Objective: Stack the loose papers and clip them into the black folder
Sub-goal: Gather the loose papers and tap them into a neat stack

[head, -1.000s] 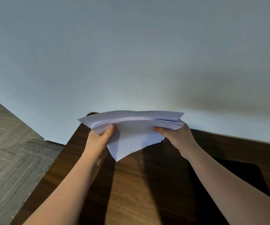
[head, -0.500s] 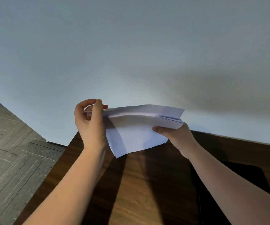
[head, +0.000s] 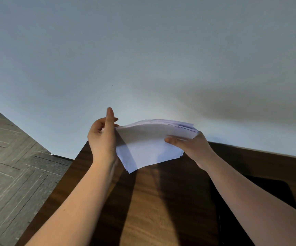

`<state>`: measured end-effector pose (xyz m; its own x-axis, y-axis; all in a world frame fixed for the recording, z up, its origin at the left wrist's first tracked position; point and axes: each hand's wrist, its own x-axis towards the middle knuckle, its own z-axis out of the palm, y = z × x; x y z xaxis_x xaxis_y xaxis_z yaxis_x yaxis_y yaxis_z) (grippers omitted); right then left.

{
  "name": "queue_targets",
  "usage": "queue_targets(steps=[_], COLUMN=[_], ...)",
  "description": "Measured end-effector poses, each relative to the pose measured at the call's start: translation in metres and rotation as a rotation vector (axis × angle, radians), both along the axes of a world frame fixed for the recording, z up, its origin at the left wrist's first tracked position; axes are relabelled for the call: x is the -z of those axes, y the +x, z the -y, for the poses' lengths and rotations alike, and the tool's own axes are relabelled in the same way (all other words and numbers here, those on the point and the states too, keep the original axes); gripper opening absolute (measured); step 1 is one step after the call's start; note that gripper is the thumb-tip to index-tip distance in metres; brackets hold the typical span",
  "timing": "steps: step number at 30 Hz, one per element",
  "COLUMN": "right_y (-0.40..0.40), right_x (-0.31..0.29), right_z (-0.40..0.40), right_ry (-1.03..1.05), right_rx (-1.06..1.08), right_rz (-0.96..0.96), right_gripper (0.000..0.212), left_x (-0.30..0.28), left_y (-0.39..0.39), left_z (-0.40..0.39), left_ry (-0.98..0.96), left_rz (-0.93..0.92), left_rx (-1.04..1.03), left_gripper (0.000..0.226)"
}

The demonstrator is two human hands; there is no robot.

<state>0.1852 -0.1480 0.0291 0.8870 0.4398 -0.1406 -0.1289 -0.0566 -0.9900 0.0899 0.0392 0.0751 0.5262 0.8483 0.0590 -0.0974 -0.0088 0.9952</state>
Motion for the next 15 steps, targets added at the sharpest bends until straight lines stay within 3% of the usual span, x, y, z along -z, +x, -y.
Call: queue_targets(steps=[3,6,12,15], right_y=[0.000,-0.002,-0.003,0.001], right_x=[-0.001,-0.004,-0.017,-0.021], right_z=[0.001,0.003,0.000,0.004], right_ry=[-0.003,-0.007,0.025,-0.003], right_rx=[0.031,-0.004,0.040,0.079], right_rz=[-0.019,0.000,0.131,0.209], right_gripper=[0.027,0.035,0.038,0.044], left_x=[0.009,0.023,0.026,0.021], left_y=[-0.006,-0.017,-0.020,-0.018], left_z=[-0.004,-0.005,-0.002,-0.003], left_ry=[0.029,0.038,0.008,-0.012], left_rz=[-0.069,-0.167,-0.116,-0.005], left_rx=[0.230,0.412,0.281,0.203], left_gripper=[0.042,0.036,0.010,0.029])
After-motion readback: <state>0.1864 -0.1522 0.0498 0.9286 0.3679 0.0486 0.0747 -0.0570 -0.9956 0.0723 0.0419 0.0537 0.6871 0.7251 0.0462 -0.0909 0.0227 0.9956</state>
